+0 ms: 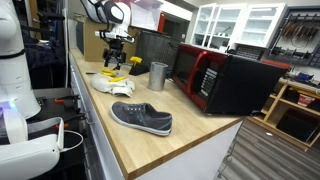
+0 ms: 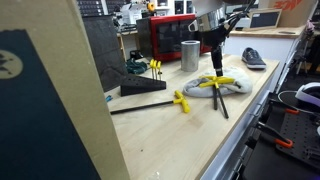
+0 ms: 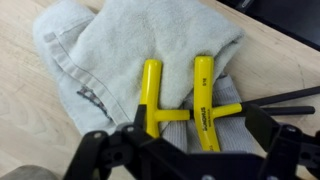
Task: Put the things with the yellow handle on the stand
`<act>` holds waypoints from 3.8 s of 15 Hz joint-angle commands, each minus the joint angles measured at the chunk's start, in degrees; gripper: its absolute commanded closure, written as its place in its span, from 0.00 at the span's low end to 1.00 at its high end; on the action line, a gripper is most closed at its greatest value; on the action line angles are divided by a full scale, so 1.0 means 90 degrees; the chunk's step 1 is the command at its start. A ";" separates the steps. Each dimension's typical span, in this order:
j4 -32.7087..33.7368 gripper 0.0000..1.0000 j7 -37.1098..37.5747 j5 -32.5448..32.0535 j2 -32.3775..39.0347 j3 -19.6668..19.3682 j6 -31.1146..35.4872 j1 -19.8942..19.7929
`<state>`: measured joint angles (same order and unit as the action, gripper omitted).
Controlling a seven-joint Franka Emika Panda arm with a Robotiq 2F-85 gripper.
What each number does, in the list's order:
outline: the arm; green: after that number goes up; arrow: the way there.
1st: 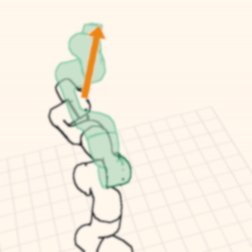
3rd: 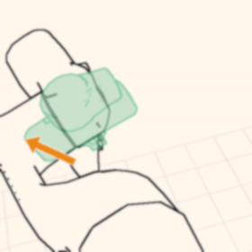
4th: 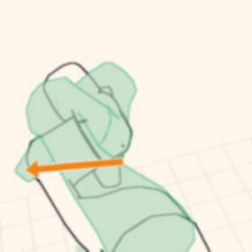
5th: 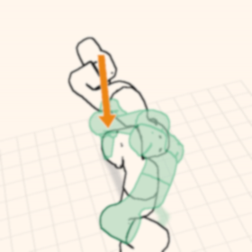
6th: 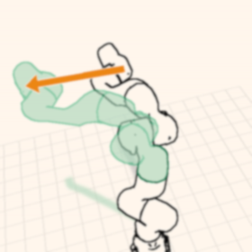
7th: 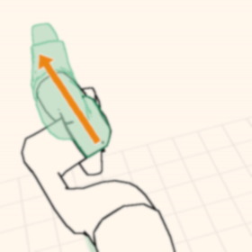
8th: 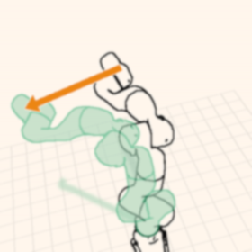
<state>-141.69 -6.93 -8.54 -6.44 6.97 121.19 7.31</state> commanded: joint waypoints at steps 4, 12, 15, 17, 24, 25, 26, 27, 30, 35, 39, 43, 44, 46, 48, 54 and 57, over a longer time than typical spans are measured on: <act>-0.0162 0.00 0.0248 -0.0043 0.0297 0.0073 0.0096 0.0049; -0.0254 0.49 0.0222 -0.0092 0.0580 0.0044 0.0417 0.0054; -0.0291 0.73 0.0193 -0.0105 0.0511 0.0059 0.0482 0.0067; -0.0323 0.86 0.0147 -0.0138 0.0416 0.0073 0.0497 0.0080; -0.0521 0.94 0.0080 -0.0488 -0.0136 0.0213 0.0430 0.0184; -0.0570 0.94 0.0070 -0.0522 -0.0266 0.0239 0.0439 0.0203; -0.0609 0.94 0.0073 -0.0581 -0.0401 0.0254 0.0448 0.0224; -0.0646 0.94 0.0084 -0.0629 -0.0563 0.0264 0.0444 0.0236; -0.0708 0.94 0.0113 -0.0686 -0.0977 0.0261 0.0465 0.0248; -0.0626 0.94 0.0446 -0.0873 -0.1360 0.0267 0.0445 0.0140; -0.0418 0.94 0.0569 -0.1089 -0.1388 0.0227 0.0474 -0.0004; -0.0083 0.94 0.0538 -0.1734 -0.1348 0.0254 0.0636 -0.0179; 0.0021 0.94 0.0534 -0.1887 -0.1328 0.0264 0.0677 -0.0206; 0.0248 0.94 0.0507 -0.2178 -0.1262 0.0295 0.0789 -0.0223; 0.0448 0.94 0.0495 -0.2407 -0.1204 0.0331 0.0884 -0.0205; 0.0512 0.78 0.0463 -0.2405 -0.1180 0.0362 0.0804 -0.0150; 0.0513 0.78 0.0463 -0.2408 -0.1163 0.0361 0.0804 -0.0150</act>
<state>-137.15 -2.74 -30.24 -16.91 10.30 128.53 5.86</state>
